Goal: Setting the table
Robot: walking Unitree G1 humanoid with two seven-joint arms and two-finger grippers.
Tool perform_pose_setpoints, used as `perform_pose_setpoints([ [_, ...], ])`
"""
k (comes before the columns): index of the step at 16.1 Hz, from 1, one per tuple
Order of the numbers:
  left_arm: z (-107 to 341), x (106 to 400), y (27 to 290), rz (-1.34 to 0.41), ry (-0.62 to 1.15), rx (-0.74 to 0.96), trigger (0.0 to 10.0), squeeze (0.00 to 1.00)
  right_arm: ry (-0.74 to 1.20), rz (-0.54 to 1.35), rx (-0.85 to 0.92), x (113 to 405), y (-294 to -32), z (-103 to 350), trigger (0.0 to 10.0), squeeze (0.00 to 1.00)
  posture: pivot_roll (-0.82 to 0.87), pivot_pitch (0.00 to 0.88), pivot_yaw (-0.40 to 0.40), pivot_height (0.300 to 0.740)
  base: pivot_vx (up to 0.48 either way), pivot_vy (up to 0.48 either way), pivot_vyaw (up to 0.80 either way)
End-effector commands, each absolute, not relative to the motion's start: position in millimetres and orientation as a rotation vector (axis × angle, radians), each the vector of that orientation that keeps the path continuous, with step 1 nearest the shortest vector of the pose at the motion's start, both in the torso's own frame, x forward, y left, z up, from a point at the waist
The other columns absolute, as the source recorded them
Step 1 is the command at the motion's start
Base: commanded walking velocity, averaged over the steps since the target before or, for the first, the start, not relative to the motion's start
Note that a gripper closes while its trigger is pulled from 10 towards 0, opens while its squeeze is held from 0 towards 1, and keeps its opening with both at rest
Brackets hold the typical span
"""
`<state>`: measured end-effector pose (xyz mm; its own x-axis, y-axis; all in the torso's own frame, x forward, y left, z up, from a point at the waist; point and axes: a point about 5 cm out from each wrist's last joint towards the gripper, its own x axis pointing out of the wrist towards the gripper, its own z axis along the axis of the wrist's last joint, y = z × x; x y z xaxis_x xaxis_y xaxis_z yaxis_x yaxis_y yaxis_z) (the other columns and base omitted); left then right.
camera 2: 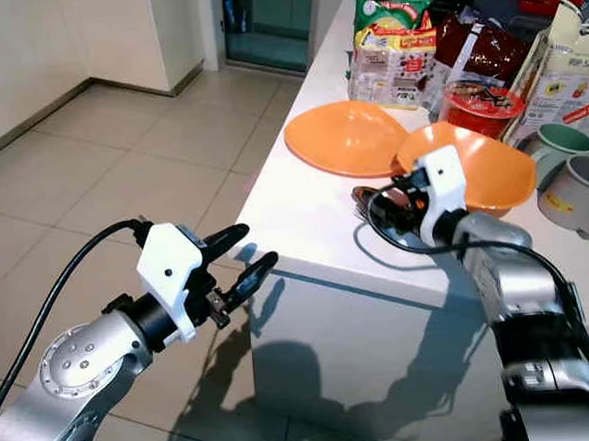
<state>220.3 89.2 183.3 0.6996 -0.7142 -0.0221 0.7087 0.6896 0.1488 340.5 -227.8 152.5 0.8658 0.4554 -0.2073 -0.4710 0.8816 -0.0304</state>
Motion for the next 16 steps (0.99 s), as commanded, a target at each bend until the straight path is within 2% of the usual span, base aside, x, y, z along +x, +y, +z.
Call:
perform_pose_setpoints([
  [1, 186, 219, 88, -0.814, -0.043, 0.148, 10.0, 0.0, 0.24, 0.463, -0.108, 342, -232, 146, 10.0, 0.0, 0.07, 0.006, -0.06, 0.74, 0.0, 0.0, 0.0],
  [3, 186, 219, 89, -0.81, -0.043, 0.152, 10.0, 0.0, 0.313, 0.481, -0.167, 345, -231, 140, 10.0, 0.0, 0.08, 0.006, -0.068, 0.74, 0.0, 0.0, 0.0],
  [7, 185, 217, 89, -0.803, -0.043, 0.155, 10.0, 0.0, 0.395, 0.52, -0.17, 344, -229, 135, 10.0, 0.0, 0.08, 0.003, -0.081, 0.74, 0.0, 0.0, 0.0],
  [9, 186, 217, 89, -0.797, -0.047, 0.156, 10.0, 0.0, 0.404, 0.562, -0.034, 344, -222, 140, 10.0, 0.0, 0.08, 0.0, -0.084, 0.74, 0.0, 0.0, 0.0],
  [11, 186, 217, 89, -0.796, -0.048, 0.157, 10.0, 0.0, 0.414, 0.575, 0.025, 343, -220, 143, 10.0, 0.0, 0.08, 0.0, -0.084, 0.74, 0.0, 0.0, 0.0],
  [16, 186, 220, 89, -0.792, -0.055, 0.161, 10.0, 0.0, 0.393, 0.554, 0.092, 339, -216, 150, 10.0, 0.0, 0.07, 0.0, -0.074, 0.74, 0.0, 0.0, 0.0],
])
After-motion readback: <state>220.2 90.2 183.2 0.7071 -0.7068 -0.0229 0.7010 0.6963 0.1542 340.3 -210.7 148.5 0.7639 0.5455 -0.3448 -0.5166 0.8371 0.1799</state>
